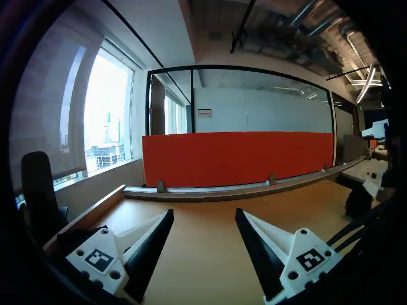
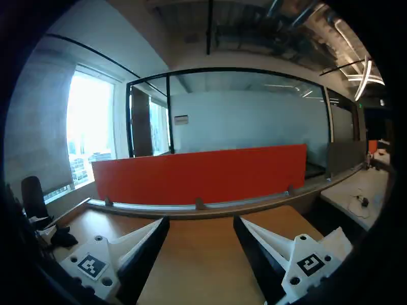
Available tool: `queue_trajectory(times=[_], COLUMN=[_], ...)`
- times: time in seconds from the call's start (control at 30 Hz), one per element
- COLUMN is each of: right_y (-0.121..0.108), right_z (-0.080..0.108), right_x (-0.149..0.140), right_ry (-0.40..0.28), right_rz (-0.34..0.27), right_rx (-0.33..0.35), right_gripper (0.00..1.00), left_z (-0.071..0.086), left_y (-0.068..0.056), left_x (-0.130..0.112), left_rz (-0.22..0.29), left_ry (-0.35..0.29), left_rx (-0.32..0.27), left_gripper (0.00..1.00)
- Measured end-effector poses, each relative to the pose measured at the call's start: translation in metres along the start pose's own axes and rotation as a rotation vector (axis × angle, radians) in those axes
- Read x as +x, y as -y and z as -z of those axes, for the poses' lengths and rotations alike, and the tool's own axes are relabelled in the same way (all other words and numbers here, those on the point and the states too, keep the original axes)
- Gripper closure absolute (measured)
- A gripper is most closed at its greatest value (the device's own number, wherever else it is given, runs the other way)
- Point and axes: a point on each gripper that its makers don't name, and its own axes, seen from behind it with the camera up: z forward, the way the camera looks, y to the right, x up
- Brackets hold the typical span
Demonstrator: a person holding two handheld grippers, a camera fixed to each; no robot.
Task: Fold towel
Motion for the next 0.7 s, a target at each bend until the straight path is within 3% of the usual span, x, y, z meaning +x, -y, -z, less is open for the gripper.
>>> queue_trajectory(times=[0.2, 0.7], right_y=[0.001, 0.008], right_z=[-0.002, -0.007], right_x=[-0.01, -0.043], right_ry=[-0.001, -0.027], right_rz=[0.001, 0.021], right_rx=[-0.015, -0.007], right_gripper=[0.03, 0.03], left_z=[0.005, -0.001], left_y=[0.008, 0.008], left_x=[-0.024, -0.075], left_rz=[0.012, 0.012], left_ry=[-0.02, -0.054], left_rx=[0.015, 0.02], left_gripper=[0.11, 0.11])
